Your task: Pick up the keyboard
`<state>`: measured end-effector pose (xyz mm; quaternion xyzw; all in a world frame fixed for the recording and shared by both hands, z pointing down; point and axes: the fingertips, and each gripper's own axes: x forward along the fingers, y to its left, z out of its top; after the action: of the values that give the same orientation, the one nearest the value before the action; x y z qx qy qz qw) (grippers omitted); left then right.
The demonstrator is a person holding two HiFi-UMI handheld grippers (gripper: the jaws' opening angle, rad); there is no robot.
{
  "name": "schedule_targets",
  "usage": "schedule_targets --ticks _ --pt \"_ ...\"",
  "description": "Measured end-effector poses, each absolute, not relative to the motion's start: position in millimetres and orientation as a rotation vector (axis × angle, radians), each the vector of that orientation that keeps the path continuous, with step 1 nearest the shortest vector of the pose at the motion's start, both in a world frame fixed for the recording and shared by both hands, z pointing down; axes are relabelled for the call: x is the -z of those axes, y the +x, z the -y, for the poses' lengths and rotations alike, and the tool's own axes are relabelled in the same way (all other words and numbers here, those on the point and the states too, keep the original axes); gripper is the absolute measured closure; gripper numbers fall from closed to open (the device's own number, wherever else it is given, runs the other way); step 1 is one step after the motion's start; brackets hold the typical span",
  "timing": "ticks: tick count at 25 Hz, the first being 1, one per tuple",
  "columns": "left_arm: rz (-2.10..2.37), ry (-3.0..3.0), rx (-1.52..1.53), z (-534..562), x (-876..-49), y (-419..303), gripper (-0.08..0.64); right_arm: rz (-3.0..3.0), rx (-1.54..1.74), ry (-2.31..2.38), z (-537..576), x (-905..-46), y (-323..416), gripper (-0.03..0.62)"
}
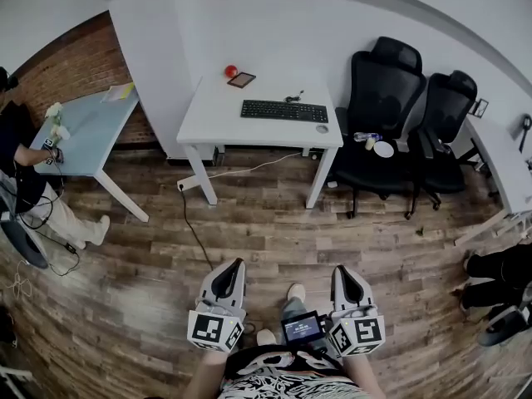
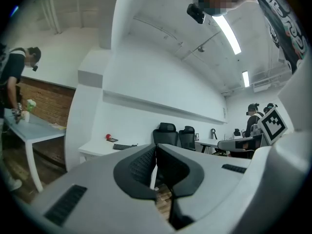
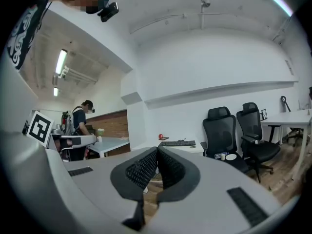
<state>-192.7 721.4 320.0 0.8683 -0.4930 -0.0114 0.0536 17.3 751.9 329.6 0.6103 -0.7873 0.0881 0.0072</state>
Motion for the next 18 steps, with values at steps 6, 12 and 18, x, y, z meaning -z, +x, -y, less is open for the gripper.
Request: schedule_targets --ticks 6,12,18 --pt "1.537 2.613 0.044 -711 -316 -211 0.541 2.49 -0.21 1.912 -743 -318 14 0.563" --pt "1.462 2.646 0.127 -688 -308 -202 0.541 2.488 -0.214 1.961 -720 -316 19 0.563" --pt "1.492 2.64 0.099 -633 -310 -200 0.541 2.472 -0.277 1.994 -665 -322 28 0.563"
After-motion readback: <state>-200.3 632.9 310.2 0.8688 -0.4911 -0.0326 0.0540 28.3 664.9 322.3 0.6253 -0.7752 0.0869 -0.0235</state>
